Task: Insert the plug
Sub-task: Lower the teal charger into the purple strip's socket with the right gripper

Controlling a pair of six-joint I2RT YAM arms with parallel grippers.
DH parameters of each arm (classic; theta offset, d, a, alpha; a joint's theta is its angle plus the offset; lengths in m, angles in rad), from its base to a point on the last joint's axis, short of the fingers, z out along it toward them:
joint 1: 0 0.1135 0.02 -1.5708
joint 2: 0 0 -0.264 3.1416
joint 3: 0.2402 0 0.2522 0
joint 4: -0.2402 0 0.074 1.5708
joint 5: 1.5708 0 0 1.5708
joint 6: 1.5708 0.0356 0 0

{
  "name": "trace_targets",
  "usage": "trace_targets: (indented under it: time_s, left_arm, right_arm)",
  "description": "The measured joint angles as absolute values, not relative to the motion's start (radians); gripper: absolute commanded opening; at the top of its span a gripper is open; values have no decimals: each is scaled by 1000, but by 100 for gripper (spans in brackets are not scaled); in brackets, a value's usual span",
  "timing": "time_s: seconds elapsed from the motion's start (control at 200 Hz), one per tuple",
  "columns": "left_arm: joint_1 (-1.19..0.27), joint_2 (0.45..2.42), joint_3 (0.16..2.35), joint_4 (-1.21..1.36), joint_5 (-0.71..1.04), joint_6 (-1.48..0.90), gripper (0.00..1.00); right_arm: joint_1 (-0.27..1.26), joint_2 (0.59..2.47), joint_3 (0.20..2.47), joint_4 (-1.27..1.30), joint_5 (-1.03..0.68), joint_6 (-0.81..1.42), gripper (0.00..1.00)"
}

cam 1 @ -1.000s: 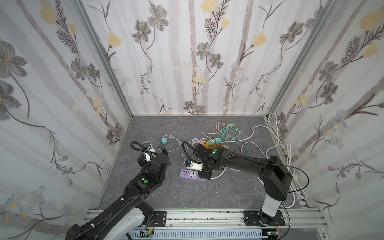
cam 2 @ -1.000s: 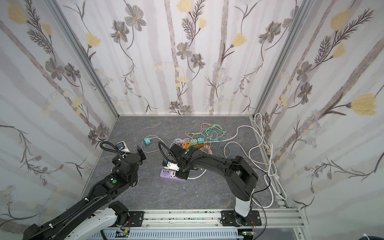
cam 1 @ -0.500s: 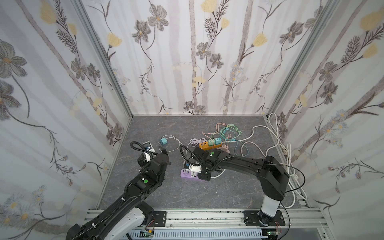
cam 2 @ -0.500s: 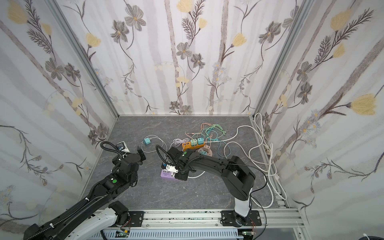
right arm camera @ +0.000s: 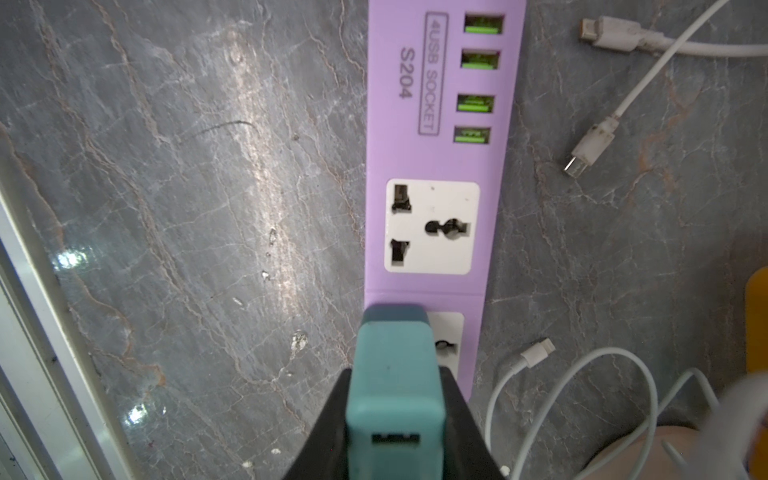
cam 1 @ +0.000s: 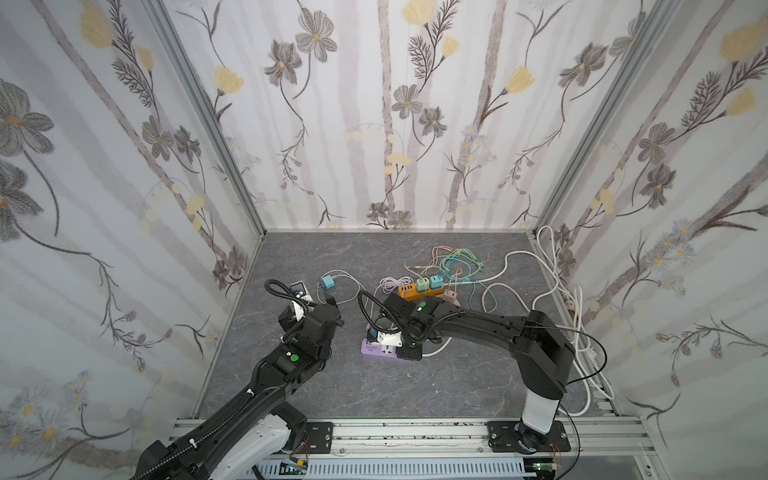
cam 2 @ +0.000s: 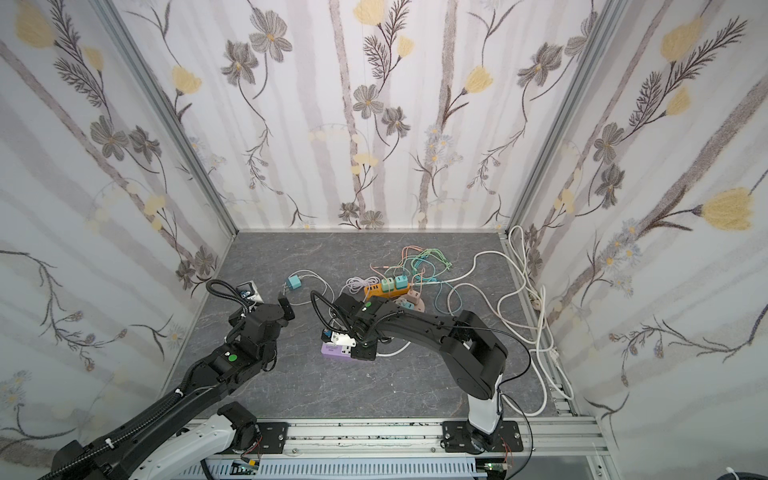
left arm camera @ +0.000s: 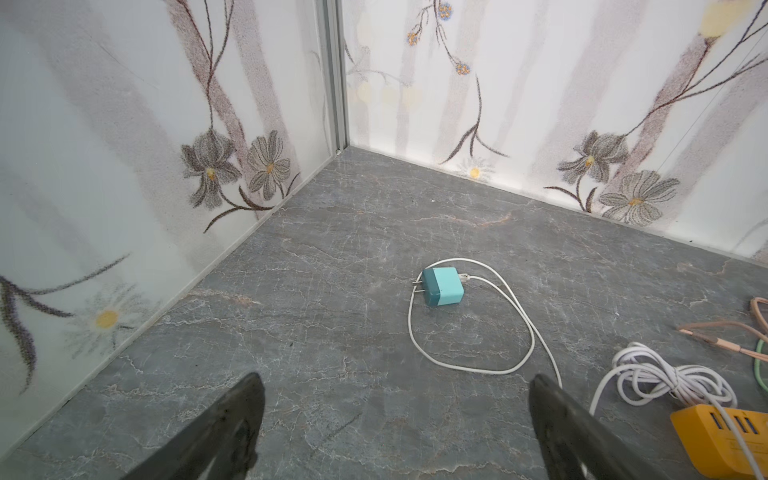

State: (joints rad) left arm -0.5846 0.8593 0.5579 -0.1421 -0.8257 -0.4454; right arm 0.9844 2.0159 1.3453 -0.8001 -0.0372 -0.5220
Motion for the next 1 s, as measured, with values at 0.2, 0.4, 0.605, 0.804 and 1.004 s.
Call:
trace_targets:
  time_s: [0.2,0.4,0.605,0.804,1.004]
  left_arm:
    - [-562,874,580,-168,-775,-469,100]
    - [-529,885,610,-213,-713,-493,100]
    - [-513,897,610,-218,-694,-506,100]
    - [-492,946,642,-238,-632,-504,100]
    - [-466,1028,711,-290,-568,-500,100]
  right_arm:
    - [954,1952,1274,-796,-20,-571,0]
    - [917,1919,1237,-798,-28,-616,4]
    - [909,1912,1235,-794,-39,-632,16]
    - [905,1890,1215,-786,-44,-649,40]
    - [891,1802,1147,-838,-27,-654,99]
